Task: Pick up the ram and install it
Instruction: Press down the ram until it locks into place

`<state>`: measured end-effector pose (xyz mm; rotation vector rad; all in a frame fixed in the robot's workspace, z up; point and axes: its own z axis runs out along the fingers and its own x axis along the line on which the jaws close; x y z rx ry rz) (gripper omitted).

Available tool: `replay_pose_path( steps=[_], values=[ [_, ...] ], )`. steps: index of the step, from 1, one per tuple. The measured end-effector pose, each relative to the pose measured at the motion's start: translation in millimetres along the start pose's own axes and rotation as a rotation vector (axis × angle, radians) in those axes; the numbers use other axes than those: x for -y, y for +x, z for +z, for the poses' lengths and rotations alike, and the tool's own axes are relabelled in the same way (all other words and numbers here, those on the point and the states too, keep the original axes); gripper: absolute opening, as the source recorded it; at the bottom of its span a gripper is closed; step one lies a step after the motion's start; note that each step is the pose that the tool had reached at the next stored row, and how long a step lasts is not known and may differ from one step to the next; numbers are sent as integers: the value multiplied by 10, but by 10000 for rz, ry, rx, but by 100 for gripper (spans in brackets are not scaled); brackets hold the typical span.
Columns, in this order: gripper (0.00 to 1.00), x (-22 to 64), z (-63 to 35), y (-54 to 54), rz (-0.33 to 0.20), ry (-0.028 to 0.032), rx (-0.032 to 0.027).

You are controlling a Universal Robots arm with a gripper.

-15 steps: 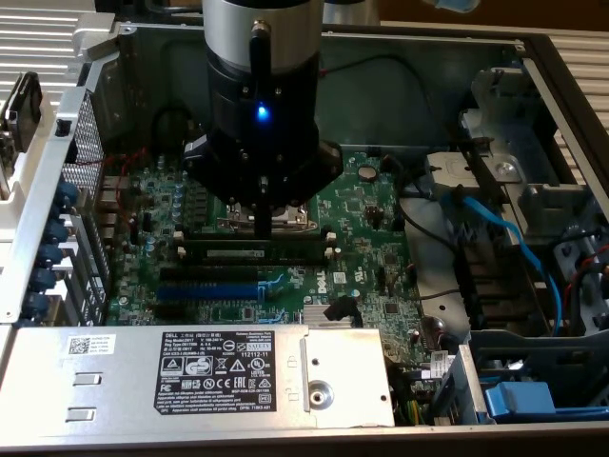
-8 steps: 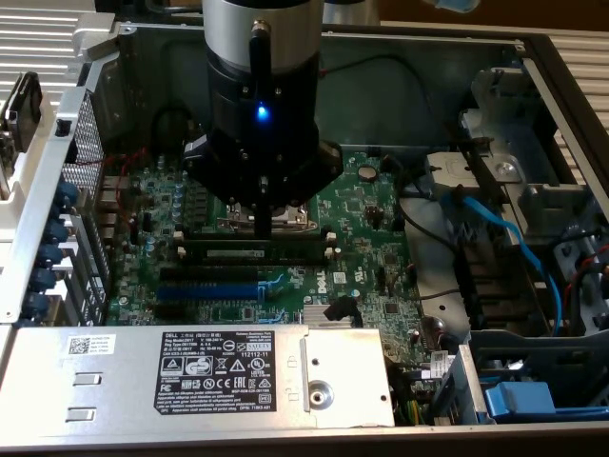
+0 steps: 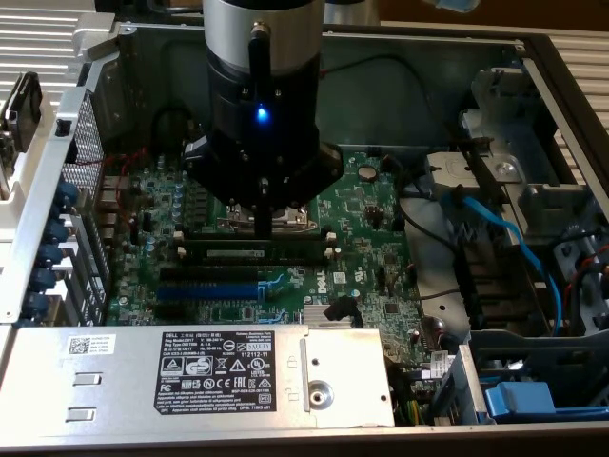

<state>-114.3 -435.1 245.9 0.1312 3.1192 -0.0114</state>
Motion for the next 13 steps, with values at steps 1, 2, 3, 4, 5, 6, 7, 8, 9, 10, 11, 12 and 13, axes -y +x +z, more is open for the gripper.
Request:
replay_pose_path(
  steps=[1,2,3,4,5,6,7,8,9,10,11,12,13],
  values=[
    [10,10,0,-1,17,-14,-2],
    [10,20,0,-2,34,-34,-3],
    [10,29,0,-3,51,-54,-5],
    [10,37,0,-3,71,-73,-7],
    [10,43,0,-4,87,-87,-9],
    [10,47,0,-4,97,-96,-8],
    [10,48,0,-3,99,-99,-10],
    [10,47,0,-3,100,-100,-10],
    [10,47,0,-4,99,-100,-10],
    [10,48,0,-4,98,-101,-9],
    [10,48,0,-4,98,-101,-9],
    [10,48,0,-4,98,-101,-9],
    [10,48,0,-4,98,-101,-9]
  ],
)
